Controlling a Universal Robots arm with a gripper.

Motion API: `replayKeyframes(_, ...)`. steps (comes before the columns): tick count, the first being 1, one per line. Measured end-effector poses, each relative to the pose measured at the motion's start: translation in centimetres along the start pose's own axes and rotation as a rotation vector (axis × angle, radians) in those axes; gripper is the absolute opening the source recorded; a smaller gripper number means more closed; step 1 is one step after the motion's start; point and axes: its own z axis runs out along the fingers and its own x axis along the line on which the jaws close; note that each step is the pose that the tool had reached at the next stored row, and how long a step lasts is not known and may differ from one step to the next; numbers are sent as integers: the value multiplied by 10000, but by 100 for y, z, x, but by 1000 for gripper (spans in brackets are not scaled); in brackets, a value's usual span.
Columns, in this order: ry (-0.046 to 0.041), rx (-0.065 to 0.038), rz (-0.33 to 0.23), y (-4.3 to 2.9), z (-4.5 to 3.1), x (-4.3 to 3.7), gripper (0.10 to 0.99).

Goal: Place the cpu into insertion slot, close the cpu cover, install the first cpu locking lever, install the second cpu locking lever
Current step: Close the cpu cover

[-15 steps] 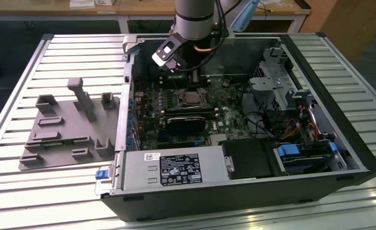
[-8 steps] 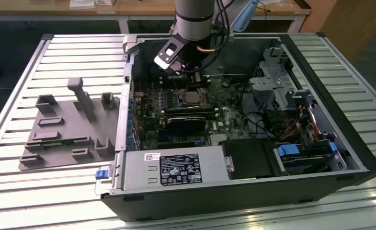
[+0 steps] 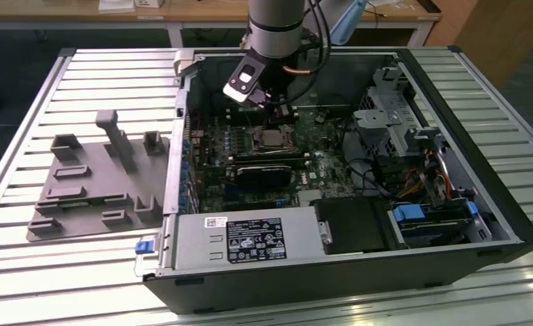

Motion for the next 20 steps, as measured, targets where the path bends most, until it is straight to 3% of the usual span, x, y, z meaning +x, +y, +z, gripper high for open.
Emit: replayKeyframes(20,167,93,-3624,-1,24,0,106)
